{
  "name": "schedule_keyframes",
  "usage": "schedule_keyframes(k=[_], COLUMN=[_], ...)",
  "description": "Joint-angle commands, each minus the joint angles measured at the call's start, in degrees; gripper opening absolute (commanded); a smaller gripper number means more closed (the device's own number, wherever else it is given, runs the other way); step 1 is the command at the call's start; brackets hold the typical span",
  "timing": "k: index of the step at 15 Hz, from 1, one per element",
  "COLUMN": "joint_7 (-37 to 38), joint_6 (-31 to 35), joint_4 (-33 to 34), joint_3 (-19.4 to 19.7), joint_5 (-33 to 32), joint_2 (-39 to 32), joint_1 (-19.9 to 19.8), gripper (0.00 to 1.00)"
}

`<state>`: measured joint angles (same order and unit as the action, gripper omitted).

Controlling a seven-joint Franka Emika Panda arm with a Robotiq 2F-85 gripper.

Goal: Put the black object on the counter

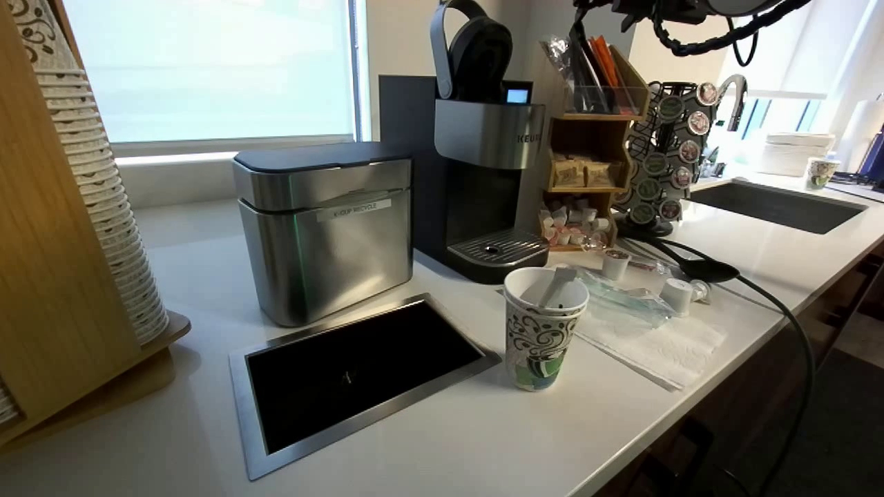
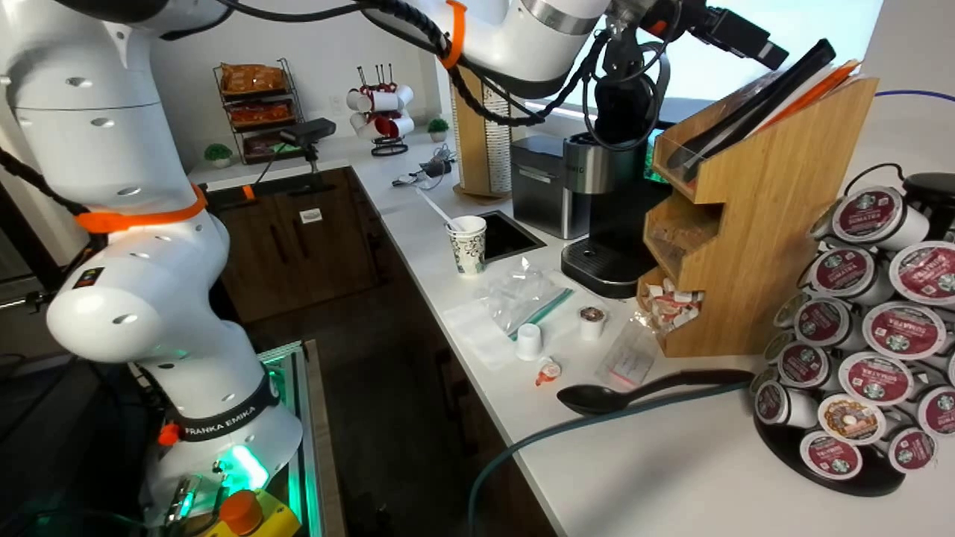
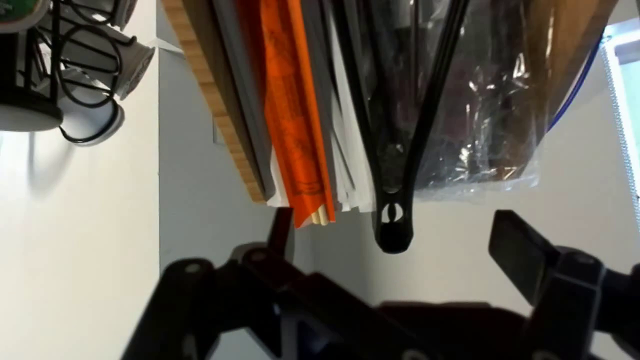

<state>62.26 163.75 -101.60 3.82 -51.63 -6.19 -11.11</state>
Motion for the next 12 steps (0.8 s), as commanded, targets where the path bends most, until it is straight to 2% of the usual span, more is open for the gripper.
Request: schedule_keyframes(k=[1,6,12], joint_7=[0.2,-5.8,-7.8], joint_6=[-0.1,1.6,0.9], joint_4=[0.0,-1.0,-0.5], joint_3=[-0.1,-1.8,-3.3], joint_5=[0.0,5.3,7.1], joint_2=[0.0,-2.9,-4.6], joint_1=[0.1,-0.1,-0.5], gripper=[1.0,1.0,1.0])
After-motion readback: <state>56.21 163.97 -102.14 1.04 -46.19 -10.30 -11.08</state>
